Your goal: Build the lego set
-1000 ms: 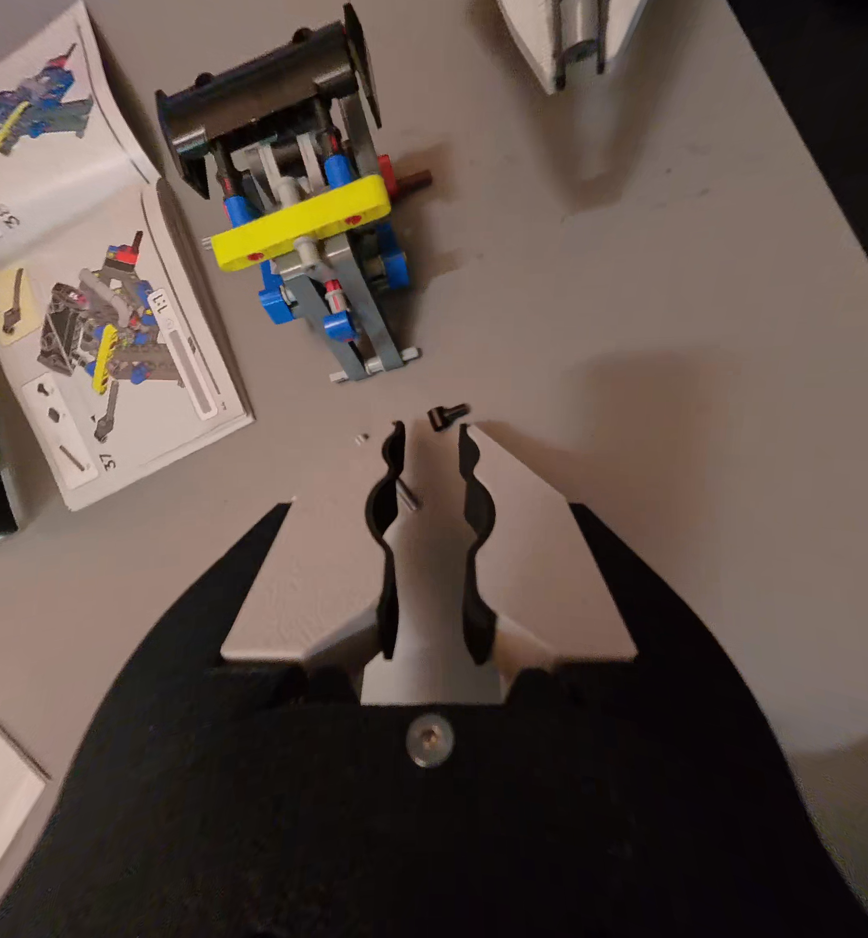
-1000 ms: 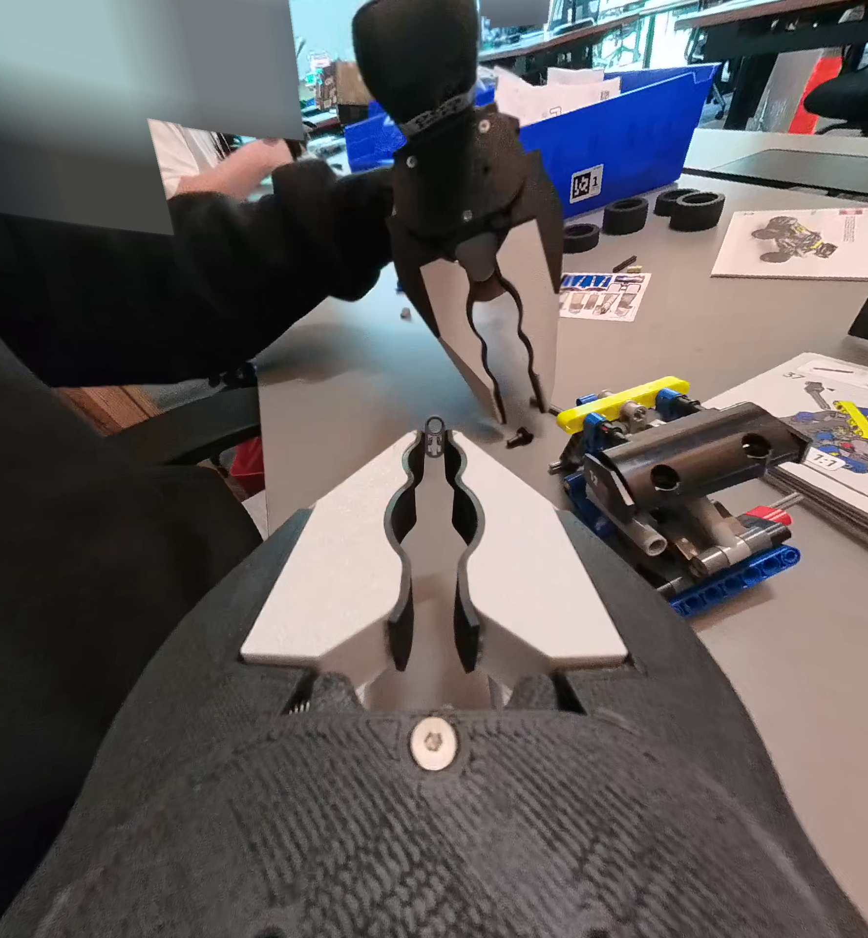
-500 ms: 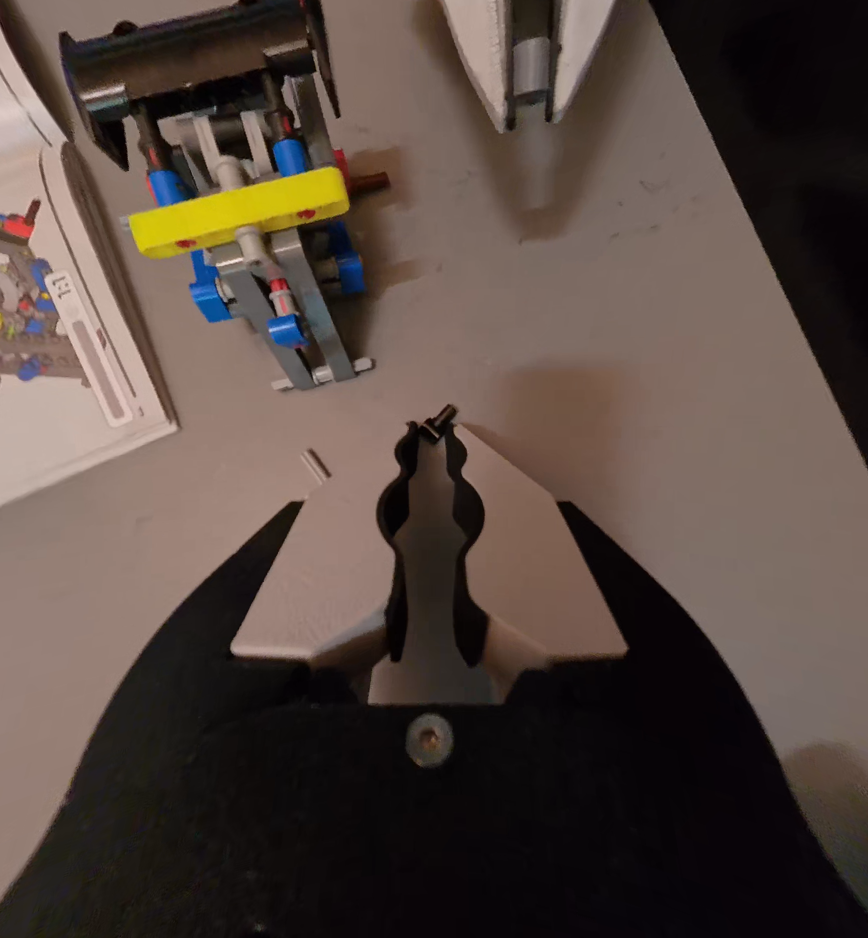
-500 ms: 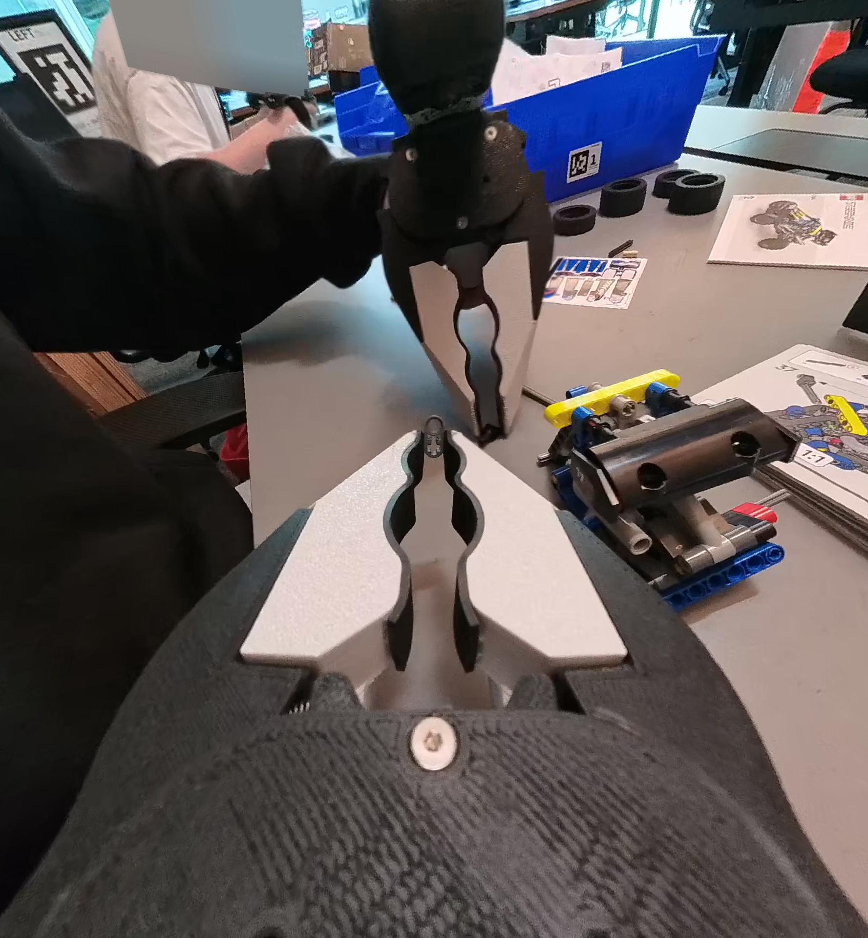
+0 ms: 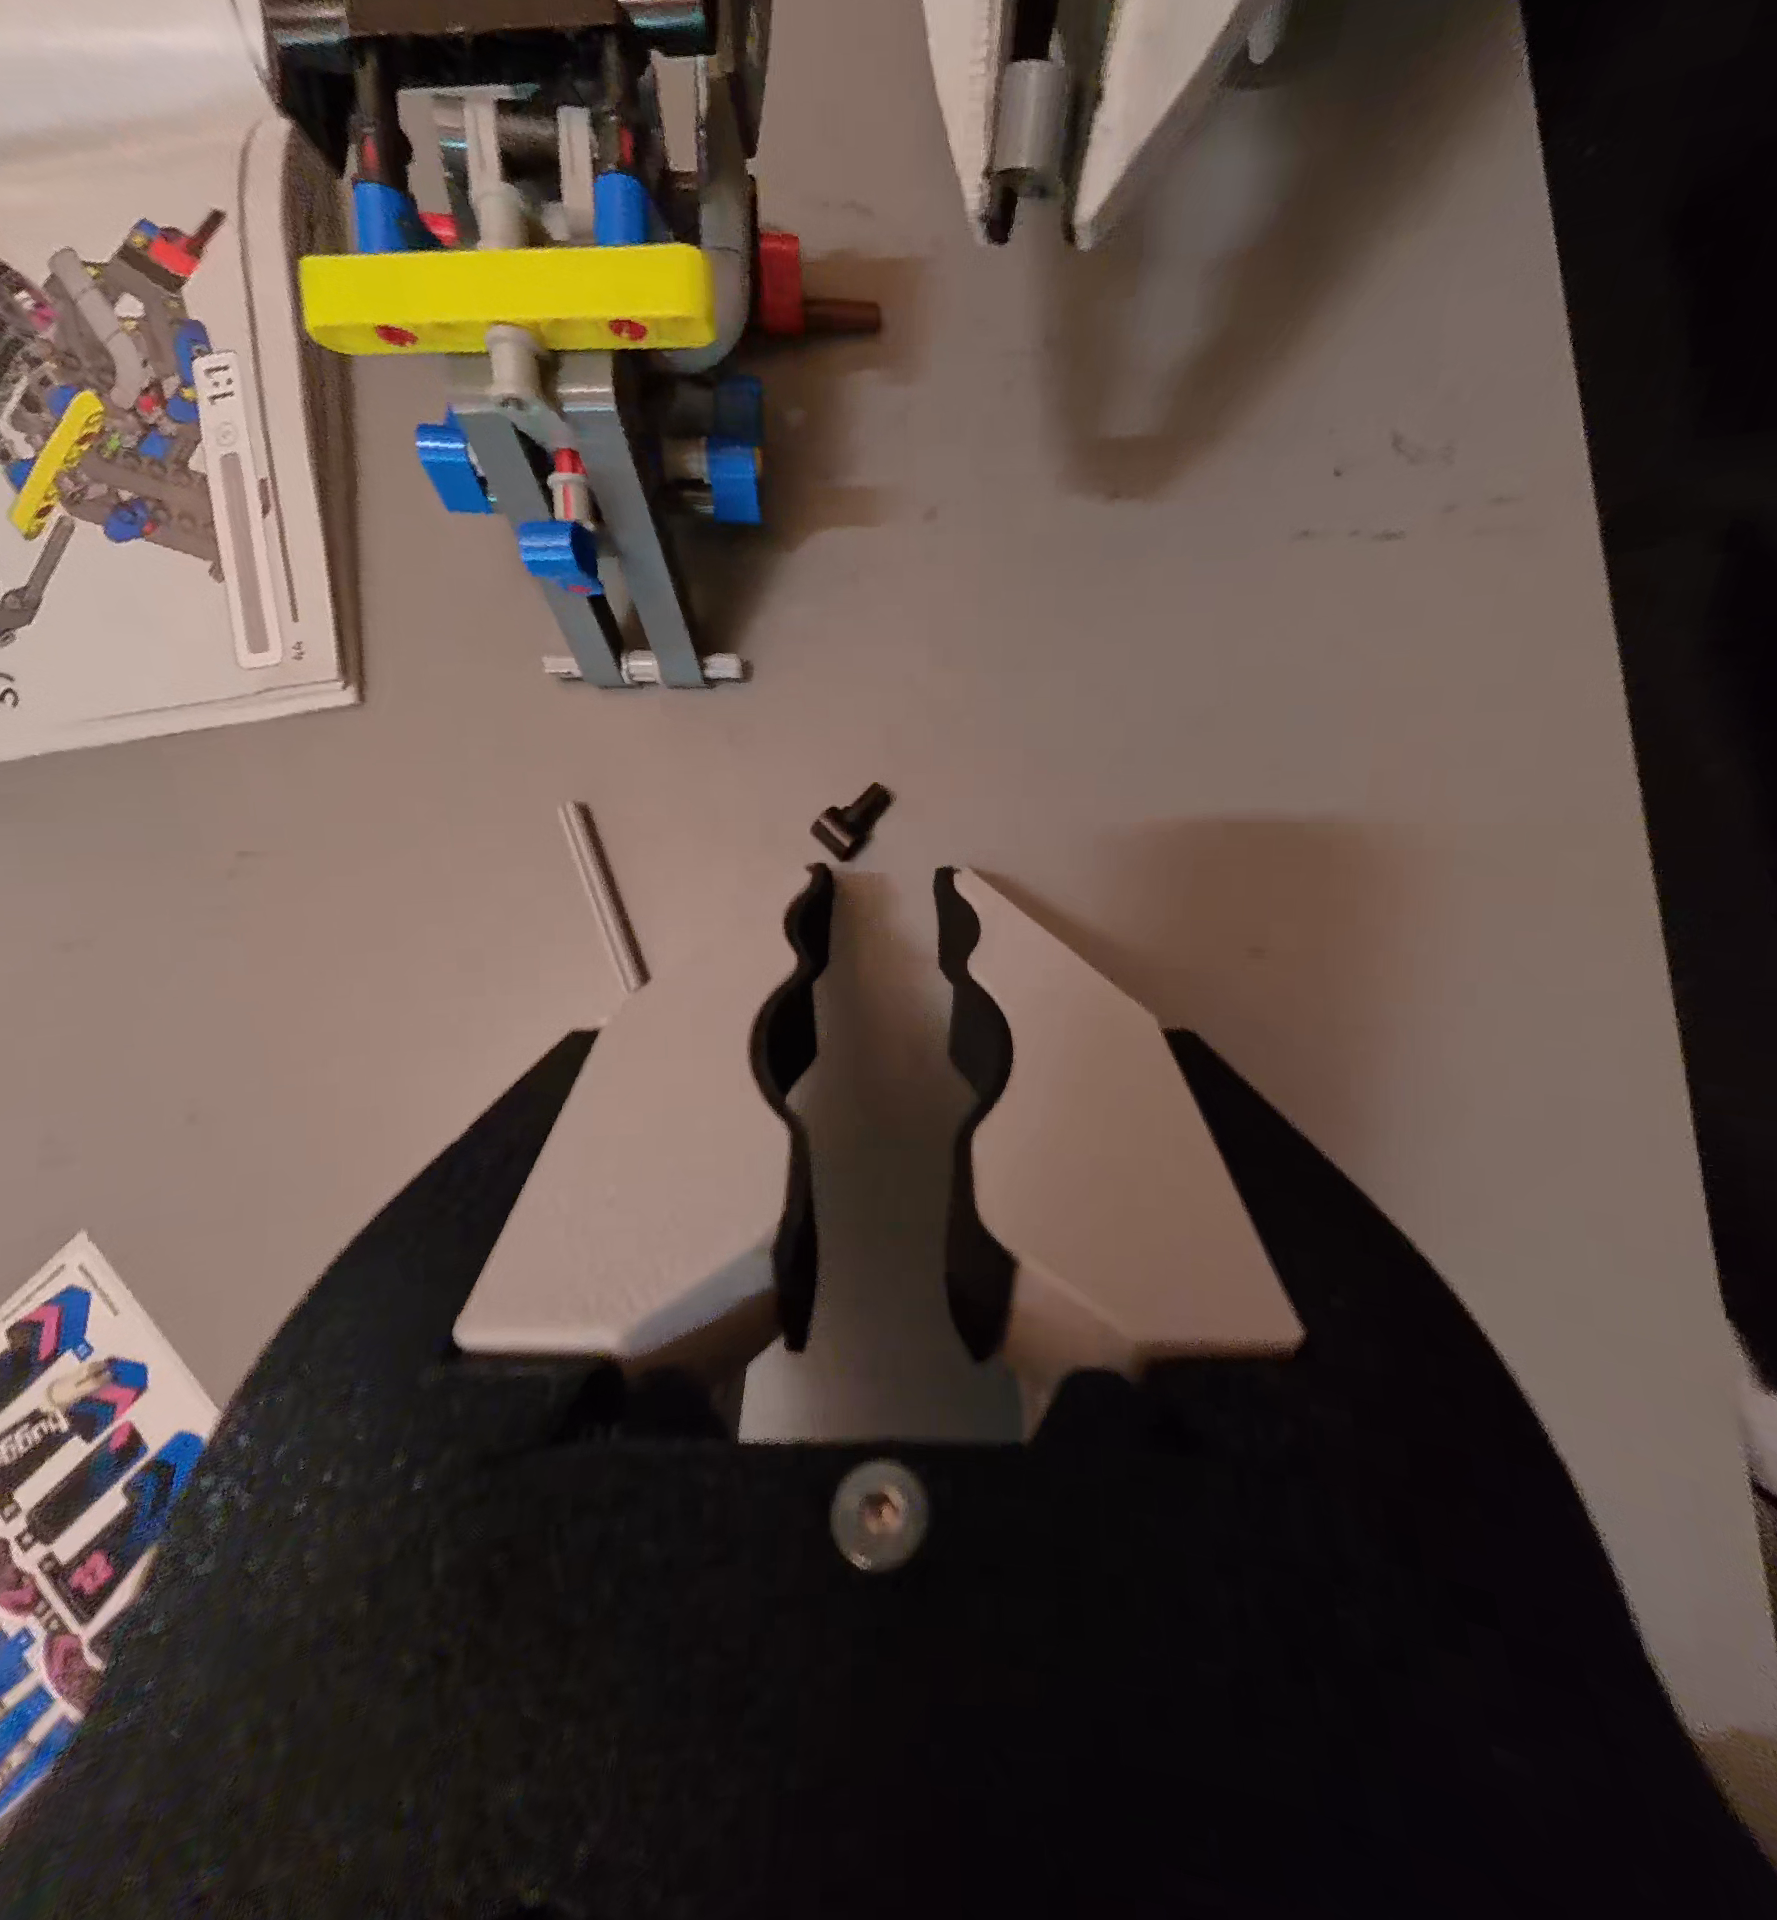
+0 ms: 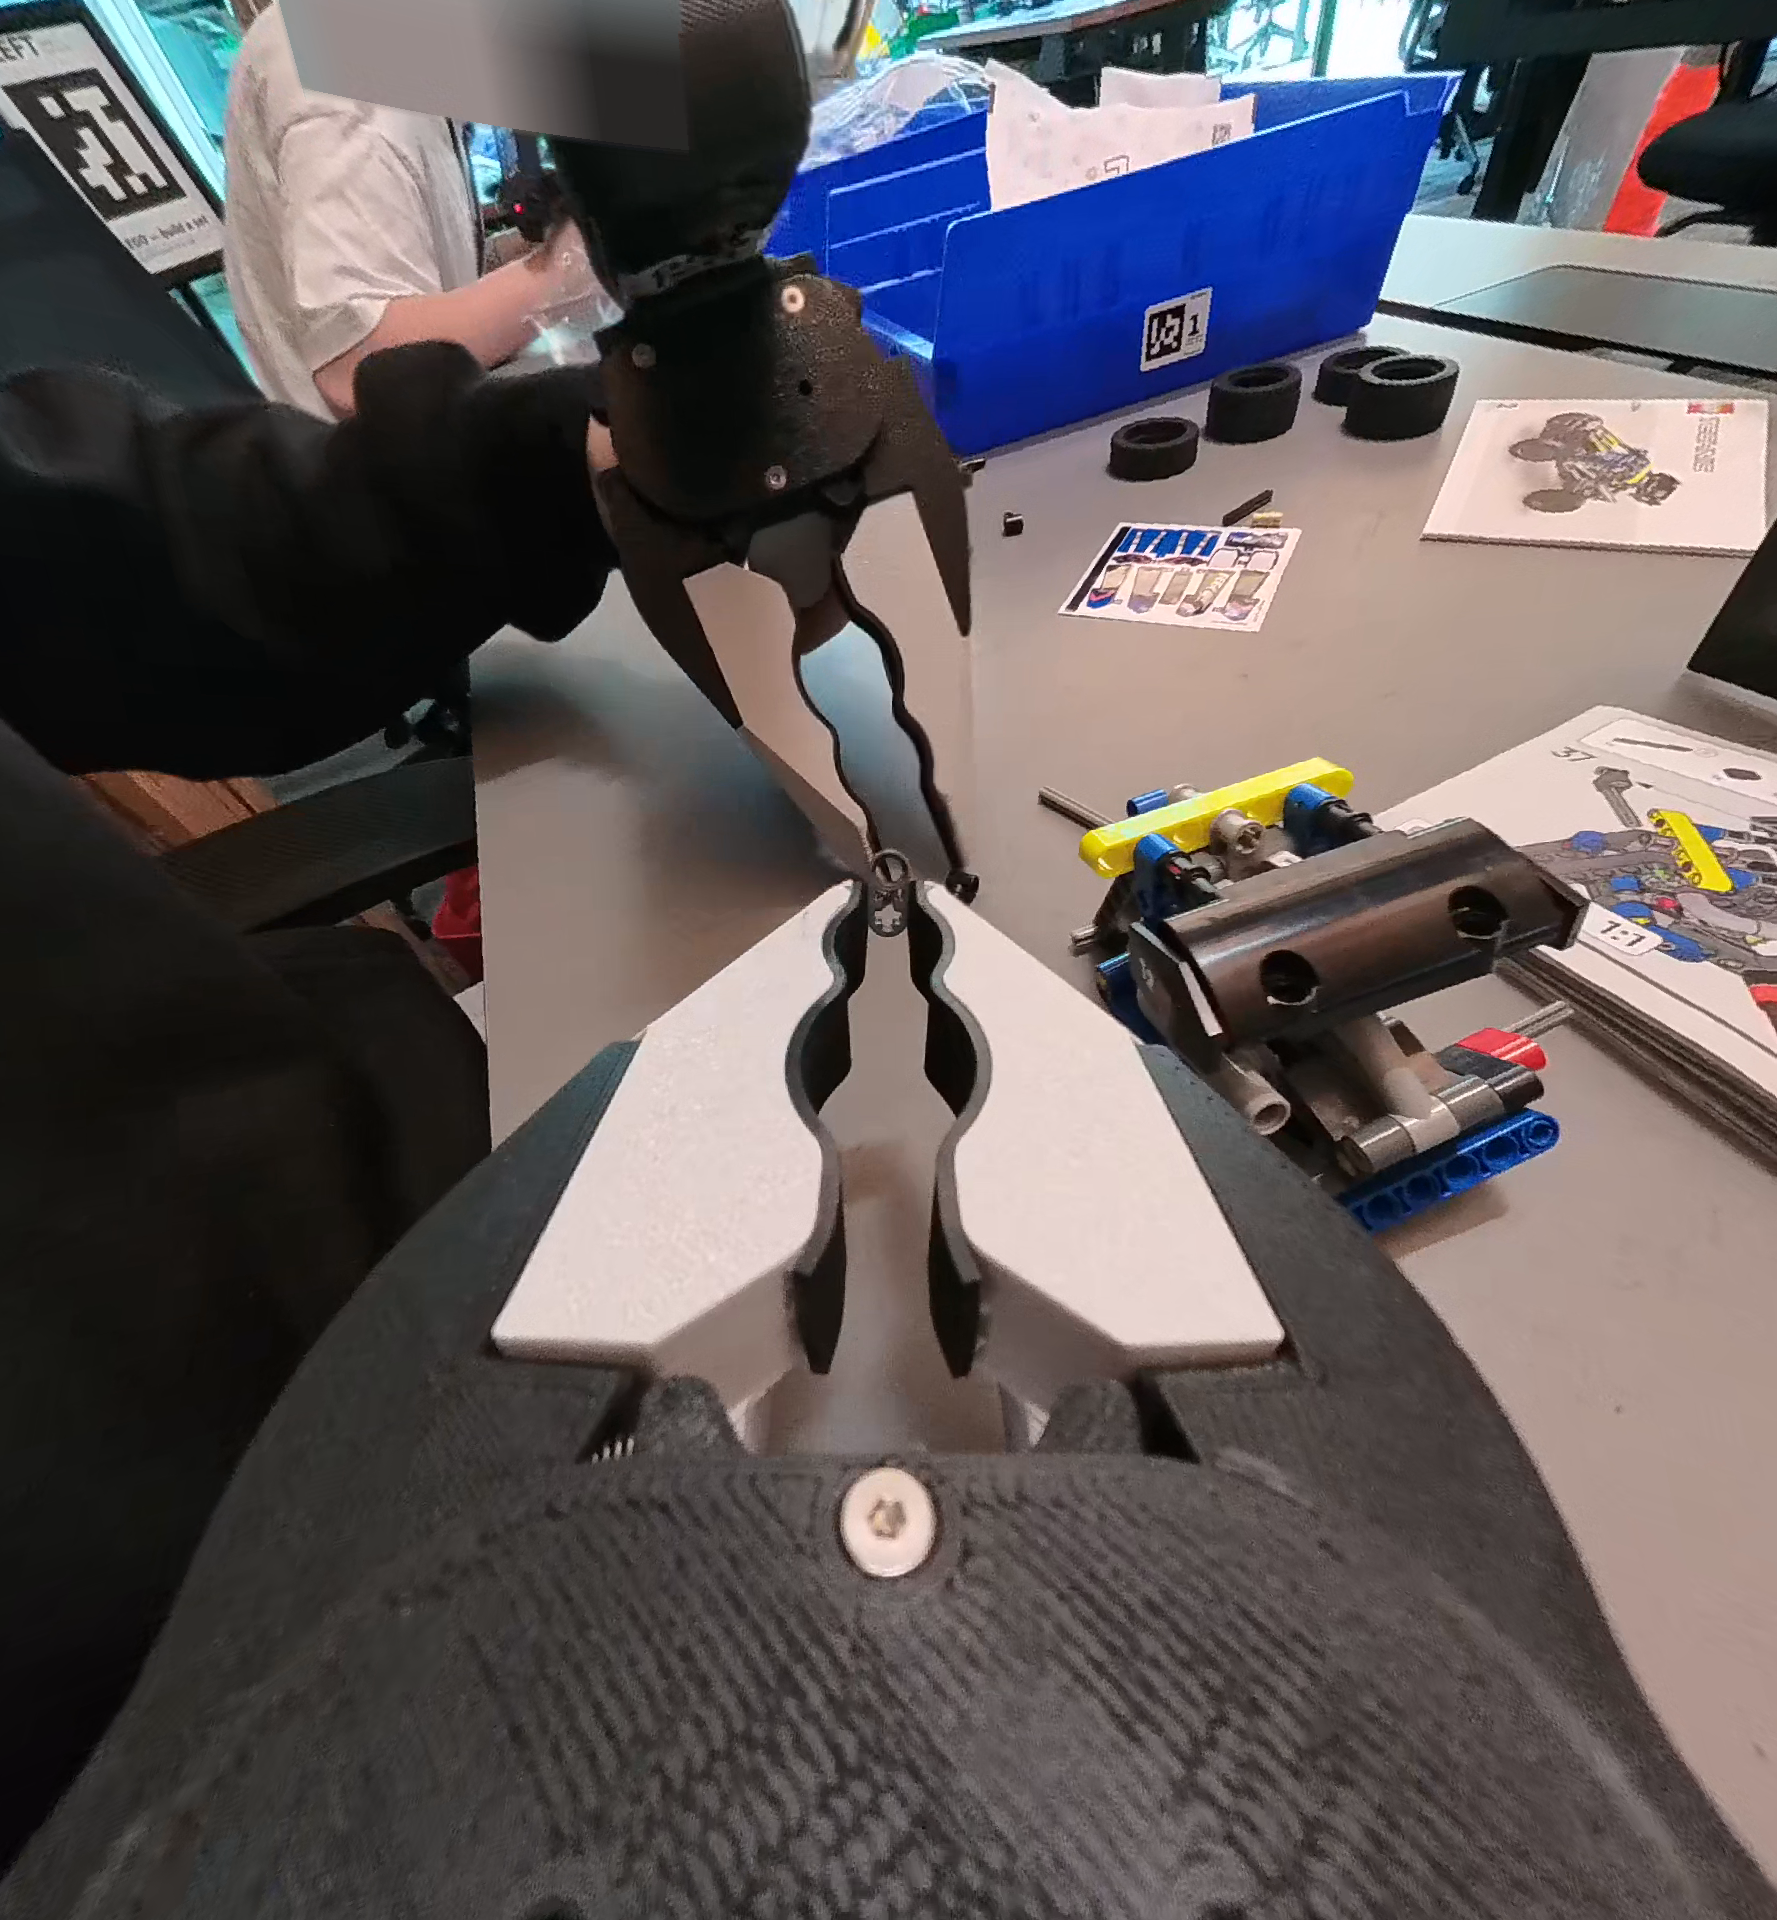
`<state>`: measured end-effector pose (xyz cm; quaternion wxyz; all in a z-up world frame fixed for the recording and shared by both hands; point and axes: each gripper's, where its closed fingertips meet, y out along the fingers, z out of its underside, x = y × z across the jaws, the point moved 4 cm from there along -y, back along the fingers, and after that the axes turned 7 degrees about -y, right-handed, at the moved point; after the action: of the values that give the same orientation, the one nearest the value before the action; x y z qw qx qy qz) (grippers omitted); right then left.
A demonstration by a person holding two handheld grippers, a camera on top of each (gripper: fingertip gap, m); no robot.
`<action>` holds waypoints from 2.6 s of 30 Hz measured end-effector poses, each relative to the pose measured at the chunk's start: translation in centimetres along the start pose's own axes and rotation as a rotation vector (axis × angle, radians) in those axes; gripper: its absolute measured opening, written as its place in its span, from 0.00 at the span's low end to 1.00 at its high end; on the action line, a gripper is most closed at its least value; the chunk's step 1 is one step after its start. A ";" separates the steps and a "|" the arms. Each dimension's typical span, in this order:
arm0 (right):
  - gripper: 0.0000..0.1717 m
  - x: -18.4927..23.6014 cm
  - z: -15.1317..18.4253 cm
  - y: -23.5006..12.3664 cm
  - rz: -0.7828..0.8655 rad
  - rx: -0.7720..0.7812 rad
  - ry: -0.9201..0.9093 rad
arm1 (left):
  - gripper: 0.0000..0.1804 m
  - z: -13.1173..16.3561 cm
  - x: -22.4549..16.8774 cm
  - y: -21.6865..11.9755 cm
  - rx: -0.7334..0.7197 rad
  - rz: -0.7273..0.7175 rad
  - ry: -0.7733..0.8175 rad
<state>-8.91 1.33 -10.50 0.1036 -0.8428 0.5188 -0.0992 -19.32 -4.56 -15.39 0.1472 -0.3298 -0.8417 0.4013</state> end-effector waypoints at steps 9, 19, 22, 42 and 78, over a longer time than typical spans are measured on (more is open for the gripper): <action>0.03 0.2 0.2 0.3 -0.020 0.022 -0.008 | 0.11 -0.3 0.3 0.3 -0.108 0.027 0.061; 0.03 0.5 0.4 0.6 -0.045 0.054 -0.010 | 0.06 -1.0 1.5 -0.2 -0.130 0.139 0.224; 0.03 0.7 0.6 0.8 -0.057 0.073 -0.023 | 0.09 -0.8 1.7 0.2 -0.097 0.210 0.239; 0.03 -0.3 -0.9 0.2 0.017 -0.075 -0.009 | 0.03 -5.9 -0.4 -3.7 -0.546 0.022 -0.267; 0.03 1.6 -2.0 0.9 -0.070 -0.162 -0.121 | 0.02 -6.3 -3.4 -4.4 -0.510 0.019 -0.067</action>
<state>-9.53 -0.69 -8.73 0.0630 -0.8705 0.4880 -0.0094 -15.45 -5.24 -7.93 0.0273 -0.3508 -0.9169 0.1883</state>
